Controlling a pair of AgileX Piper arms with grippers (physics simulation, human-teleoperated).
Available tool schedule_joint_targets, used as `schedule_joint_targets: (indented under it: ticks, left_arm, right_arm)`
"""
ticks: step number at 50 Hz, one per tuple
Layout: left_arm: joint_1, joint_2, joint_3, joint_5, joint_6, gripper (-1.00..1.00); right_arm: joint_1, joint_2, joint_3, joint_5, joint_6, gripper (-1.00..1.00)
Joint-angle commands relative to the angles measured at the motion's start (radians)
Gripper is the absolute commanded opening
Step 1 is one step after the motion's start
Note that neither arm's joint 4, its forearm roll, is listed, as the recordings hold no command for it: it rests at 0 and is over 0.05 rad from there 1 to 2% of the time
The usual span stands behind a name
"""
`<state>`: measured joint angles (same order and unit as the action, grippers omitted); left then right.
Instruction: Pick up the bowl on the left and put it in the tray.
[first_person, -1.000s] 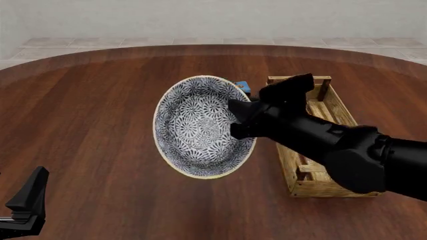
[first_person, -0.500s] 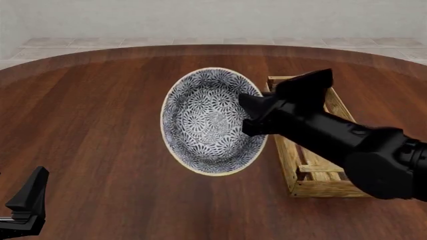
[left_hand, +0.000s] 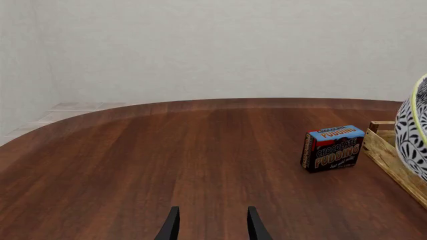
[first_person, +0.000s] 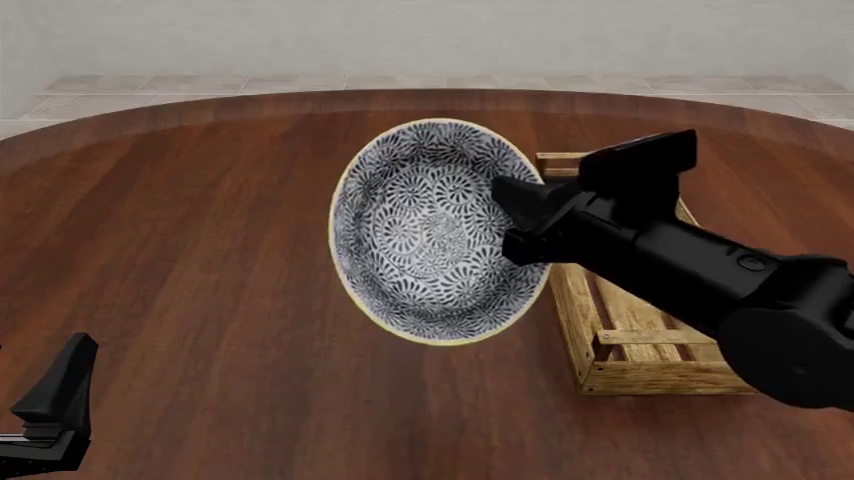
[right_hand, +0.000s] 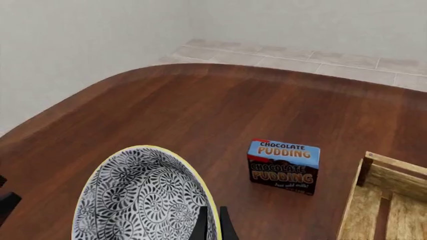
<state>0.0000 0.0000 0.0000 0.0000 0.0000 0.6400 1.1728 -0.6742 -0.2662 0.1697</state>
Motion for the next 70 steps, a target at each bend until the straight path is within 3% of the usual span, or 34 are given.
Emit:
schedule_joint_targets:
  ticks: [1,39,61,70]
  left_arm:
    - [0.0,0.0,0.0,0.0,0.0,1.0]
    - [0.0,0.0,0.0,0.0,0.0,1.0]
    - [0.0,0.0,0.0,0.0,0.0,1.0]
    - [0.0,0.0,0.0,0.0,0.0,1.0]
  right_arm:
    - [-0.001,-0.035,-0.007,0.02,0.024,-1.0]
    - [-0.125,-0.177,0.024,0.048,0.005,-1.0]
    - [-0.202,-0.179,0.039,0.04,0.019,-1.0]
    - [-0.263,-0.175,0.04,0.045,0.081,-1.0]
